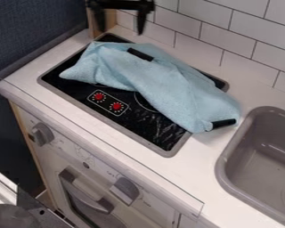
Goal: Unfold the cloth from bottom right to top left
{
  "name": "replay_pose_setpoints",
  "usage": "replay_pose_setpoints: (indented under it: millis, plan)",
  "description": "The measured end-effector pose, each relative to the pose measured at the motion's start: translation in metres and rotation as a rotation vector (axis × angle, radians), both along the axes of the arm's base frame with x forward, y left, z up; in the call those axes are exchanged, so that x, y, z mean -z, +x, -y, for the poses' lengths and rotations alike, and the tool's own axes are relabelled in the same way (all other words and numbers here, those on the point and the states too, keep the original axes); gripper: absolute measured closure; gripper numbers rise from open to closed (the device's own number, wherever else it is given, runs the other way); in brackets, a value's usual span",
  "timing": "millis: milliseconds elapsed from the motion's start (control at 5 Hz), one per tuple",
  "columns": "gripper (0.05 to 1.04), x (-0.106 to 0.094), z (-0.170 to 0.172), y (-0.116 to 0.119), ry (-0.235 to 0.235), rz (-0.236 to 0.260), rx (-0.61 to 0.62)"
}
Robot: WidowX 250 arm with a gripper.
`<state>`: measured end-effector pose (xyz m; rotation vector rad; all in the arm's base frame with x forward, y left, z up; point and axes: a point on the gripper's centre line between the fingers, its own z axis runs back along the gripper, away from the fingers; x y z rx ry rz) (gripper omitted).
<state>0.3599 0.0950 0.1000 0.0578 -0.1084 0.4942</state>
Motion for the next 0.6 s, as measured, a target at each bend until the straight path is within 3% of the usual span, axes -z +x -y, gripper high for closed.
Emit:
replay_pose_setpoints:
  millis: [200,400,600]
  plan:
    - [0.083,-0.001,0.037,0.013,-0.005,0.03,0.017]
    - [0.083,0.0,0.069,0.03,-0.057,0.062,-0.001]
    - [0.083,0.005,0.094,0.039,-0.061,0.015,0.043]
